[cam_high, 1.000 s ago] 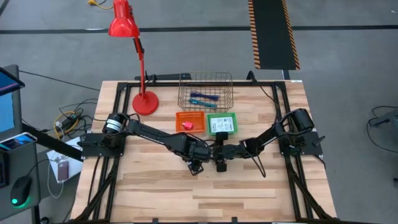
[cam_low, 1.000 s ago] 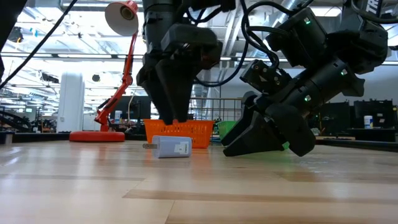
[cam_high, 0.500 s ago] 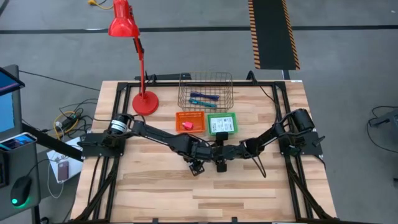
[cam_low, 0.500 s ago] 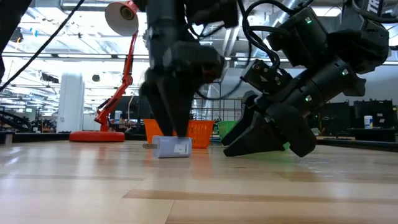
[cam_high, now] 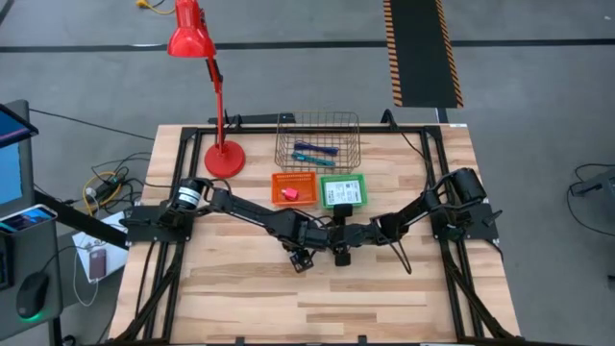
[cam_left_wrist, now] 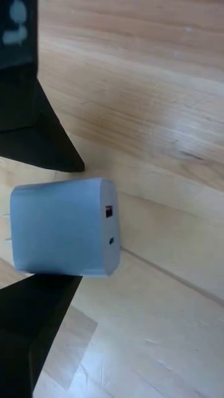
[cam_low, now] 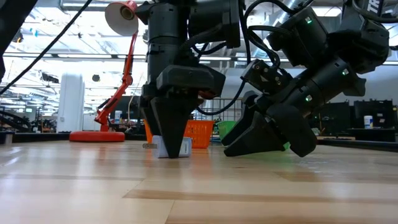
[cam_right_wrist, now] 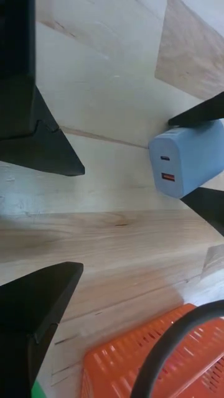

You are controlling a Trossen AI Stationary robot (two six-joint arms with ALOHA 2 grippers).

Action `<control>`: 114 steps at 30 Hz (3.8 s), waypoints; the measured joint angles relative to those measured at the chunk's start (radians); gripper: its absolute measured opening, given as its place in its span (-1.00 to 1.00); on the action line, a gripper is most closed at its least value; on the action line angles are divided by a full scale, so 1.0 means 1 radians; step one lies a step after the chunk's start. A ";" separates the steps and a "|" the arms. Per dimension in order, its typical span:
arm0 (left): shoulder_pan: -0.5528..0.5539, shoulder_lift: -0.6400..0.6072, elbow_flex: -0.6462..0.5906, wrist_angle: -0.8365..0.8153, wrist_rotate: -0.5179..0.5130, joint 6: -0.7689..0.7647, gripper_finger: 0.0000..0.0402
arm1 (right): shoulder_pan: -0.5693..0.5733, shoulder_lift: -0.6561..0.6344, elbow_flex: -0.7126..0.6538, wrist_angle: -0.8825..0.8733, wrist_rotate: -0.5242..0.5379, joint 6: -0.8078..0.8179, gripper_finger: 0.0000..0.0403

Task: Pick and place items into bin
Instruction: Put the white charger adapter into the orange bin, then return to Home Position

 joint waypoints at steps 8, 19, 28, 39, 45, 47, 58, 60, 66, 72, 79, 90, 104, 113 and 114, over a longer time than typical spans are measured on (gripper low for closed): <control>0.003 0.001 0.000 -0.004 0.011 0.001 -0.09 | 0.000 0.000 0.000 0.000 0.000 0.002 0.19; 0.002 0.010 0.075 -0.090 0.032 0.007 -0.10 | 0.000 0.000 0.000 0.000 0.000 0.002 0.19; 0.002 0.009 0.248 -0.361 -0.063 0.037 -0.10 | 0.000 0.000 0.000 0.000 -0.001 0.003 0.19; 0.100 0.005 0.513 -0.637 -0.405 0.136 -0.10 | 0.000 0.000 0.000 0.002 -0.001 0.003 0.19; 0.190 0.005 0.529 -0.640 -0.428 0.247 -0.10 | 0.000 0.000 0.000 0.002 -0.002 0.003 0.19; 0.218 0.005 0.529 -0.639 -0.428 0.279 -0.10 | 0.000 0.000 0.000 0.002 -0.003 0.004 0.19; 0.282 0.005 0.529 -0.577 -0.428 0.351 0.11 | 0.000 0.000 0.000 0.002 -0.002 0.021 0.19; 0.280 0.005 0.529 -0.569 -0.425 0.359 0.14 | 0.000 0.000 0.000 0.002 -0.002 0.021 0.19; 0.266 0.005 0.529 -0.570 -0.424 0.358 0.13 | 0.000 0.000 0.000 0.002 -0.002 0.021 0.19; 0.247 0.005 0.529 -0.586 -0.424 0.365 0.13 | 0.000 0.000 0.000 0.002 -0.002 0.037 0.19; 0.227 0.005 0.529 -0.706 -0.385 0.311 0.13 | 0.000 0.001 -0.001 0.016 0.000 0.037 0.19; 0.069 -0.057 0.529 -0.660 -0.535 0.320 0.13 | 0.013 -0.078 -0.003 -0.009 -0.019 0.026 0.19; 0.000 -0.384 0.531 -0.096 -0.355 0.624 0.13 | -0.019 -0.610 0.038 -0.310 -0.002 0.010 0.19; 0.049 -0.460 0.474 -0.055 -0.354 0.610 0.13 | -0.019 -1.101 0.045 -0.637 0.000 0.004 0.19; 0.055 -0.472 0.453 -0.038 -0.354 0.609 0.13 | -0.019 -1.158 0.045 -0.664 0.000 0.011 0.19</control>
